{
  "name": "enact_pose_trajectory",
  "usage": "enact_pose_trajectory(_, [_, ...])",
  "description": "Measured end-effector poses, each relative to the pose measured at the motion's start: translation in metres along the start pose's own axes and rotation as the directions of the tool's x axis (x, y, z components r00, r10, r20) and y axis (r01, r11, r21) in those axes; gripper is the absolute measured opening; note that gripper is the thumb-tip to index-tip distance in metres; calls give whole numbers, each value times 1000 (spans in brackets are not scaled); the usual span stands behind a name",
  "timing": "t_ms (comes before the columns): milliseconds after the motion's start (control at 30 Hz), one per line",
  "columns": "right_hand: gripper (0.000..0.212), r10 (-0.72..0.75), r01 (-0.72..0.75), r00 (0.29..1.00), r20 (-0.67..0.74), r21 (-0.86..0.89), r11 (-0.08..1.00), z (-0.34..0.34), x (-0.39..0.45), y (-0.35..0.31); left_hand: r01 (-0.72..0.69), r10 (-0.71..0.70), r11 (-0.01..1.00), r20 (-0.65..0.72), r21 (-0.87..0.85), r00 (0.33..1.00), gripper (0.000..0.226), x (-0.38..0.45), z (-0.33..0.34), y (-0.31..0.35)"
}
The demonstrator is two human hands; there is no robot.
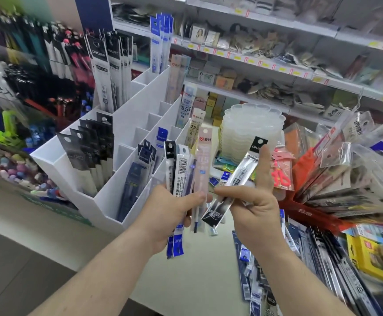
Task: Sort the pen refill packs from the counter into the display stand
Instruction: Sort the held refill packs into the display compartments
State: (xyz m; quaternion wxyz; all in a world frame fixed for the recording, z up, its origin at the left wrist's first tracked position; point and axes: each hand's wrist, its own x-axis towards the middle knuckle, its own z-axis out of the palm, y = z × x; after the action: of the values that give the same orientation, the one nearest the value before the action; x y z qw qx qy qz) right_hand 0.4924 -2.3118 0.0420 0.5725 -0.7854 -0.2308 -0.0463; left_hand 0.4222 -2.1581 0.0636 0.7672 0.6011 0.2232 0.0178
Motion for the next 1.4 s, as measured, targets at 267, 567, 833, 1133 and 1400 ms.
enact_pose_trajectory(267, [55, -69, 74, 996, 62, -77, 994, 7, -3, -3, 29, -29, 999, 2, -31, 1000, 19, -3, -3, -1])
enact_pose_trajectory(567, [51, 49, -53, 998, 29, 154, 987, 17, 4, -8, 42, -42, 999, 0, -12, 999, 35, -2, -10, 1])
enact_pose_trajectory(833, [9, 417, -455, 890, 183, 332, 826, 17, 51, -40, -96, 113, 982, -102, 165, 988, 36, 1, -21, 21])
enact_pose_trajectory(1133, [29, 399, -415, 905, 150, 521, 745, 31, 108, -79, -324, 363, 928, -263, 182, 894, 26, -22, -41, 56])
enact_pose_trajectory(1400, [25, -53, 20, 994, 90, 337, 941, 73, 129, -130, -418, 467, 884, -413, 209, 782, 21, -45, -69, 71])
